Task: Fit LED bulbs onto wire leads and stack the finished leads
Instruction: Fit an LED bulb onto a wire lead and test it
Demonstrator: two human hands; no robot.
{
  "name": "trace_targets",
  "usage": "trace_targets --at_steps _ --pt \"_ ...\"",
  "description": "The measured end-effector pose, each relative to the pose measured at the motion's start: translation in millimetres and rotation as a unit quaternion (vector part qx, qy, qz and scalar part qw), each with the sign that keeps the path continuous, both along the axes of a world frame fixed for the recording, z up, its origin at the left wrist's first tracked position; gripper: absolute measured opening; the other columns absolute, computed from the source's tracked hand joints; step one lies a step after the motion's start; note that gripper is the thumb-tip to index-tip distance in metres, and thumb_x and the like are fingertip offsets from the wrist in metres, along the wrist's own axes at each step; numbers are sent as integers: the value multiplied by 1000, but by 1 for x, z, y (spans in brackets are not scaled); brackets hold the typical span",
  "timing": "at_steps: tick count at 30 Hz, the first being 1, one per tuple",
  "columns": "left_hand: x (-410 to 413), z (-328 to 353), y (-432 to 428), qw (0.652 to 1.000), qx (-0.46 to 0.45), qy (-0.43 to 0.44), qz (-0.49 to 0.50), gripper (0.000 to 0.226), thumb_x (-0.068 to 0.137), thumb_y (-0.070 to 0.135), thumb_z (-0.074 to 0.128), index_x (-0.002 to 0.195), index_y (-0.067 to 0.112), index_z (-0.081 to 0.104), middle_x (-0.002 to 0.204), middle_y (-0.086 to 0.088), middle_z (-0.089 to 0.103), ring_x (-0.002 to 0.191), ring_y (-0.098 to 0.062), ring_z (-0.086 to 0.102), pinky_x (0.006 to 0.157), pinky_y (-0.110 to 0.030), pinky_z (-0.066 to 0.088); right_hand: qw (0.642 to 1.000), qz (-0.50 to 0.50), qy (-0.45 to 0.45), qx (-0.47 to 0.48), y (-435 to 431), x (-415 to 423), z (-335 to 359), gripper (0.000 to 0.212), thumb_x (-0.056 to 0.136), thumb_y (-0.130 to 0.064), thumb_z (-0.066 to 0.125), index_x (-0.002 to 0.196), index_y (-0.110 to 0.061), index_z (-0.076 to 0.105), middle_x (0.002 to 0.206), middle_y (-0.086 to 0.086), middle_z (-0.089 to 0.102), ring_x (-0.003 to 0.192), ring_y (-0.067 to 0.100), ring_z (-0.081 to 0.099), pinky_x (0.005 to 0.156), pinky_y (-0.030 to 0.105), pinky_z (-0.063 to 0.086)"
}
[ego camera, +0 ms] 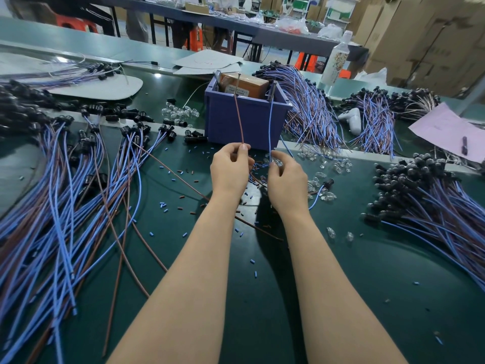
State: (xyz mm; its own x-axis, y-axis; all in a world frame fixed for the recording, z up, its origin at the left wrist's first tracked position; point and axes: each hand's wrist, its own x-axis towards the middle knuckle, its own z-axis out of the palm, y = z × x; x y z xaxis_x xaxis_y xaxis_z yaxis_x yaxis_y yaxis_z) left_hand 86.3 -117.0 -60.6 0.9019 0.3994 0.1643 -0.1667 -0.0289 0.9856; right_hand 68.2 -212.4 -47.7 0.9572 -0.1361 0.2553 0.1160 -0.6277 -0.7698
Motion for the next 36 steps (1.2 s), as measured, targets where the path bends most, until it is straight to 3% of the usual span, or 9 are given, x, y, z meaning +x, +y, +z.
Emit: trace_targets --at_steps 5,12,22,27,30,36 --pt "0 0 0 1000 0 3 -2 19 98 19 46 96 14 64 66 6 60 66 -7 56 75 -29 50 1000 2 -8 6 0 1 -1 34 97 -14 43 130 -15 54 113 12 66 86 16 50 91 35 45" --pt "2 -1 -2 1000 -4 13 -10 19 98 18 46 95 14 64 64 7 59 66 -9 56 78 -34 51 1000 0 -6 5 1 0 1 33 96 -16 45 127 -14 57 113 11 67 104 27 59 94 36 43" --pt "5 2 -2 1000 1 26 -11 19 98 20 46 95 15 64 65 6 59 64 -8 55 71 -26 47 1000 6 -26 11 1 1 -1 33 95 -15 47 125 -14 59 96 4 65 89 18 56 92 38 45" --pt "4 3 -3 1000 6 25 -16 20 98 20 46 99 13 65 66 6 59 69 -11 56 78 -31 50 999 9 -36 9 1 1 -2 32 95 -15 47 124 -14 60 106 11 68 91 21 59 88 33 45" --pt "3 3 -3 999 11 24 -17 20 98 19 46 98 13 65 66 6 59 71 -13 57 80 -33 50 999 12 -40 15 1 1 -2 31 94 -16 49 123 -15 61 89 3 63 81 13 52 85 32 45" --pt "2 2 -3 999 19 23 -16 21 98 19 46 98 12 65 64 6 59 69 -15 56 79 -36 51 995 -40 -73 56 -2 3 -4 26 94 -15 48 114 -12 64 74 -3 55 72 14 50 74 28 40"
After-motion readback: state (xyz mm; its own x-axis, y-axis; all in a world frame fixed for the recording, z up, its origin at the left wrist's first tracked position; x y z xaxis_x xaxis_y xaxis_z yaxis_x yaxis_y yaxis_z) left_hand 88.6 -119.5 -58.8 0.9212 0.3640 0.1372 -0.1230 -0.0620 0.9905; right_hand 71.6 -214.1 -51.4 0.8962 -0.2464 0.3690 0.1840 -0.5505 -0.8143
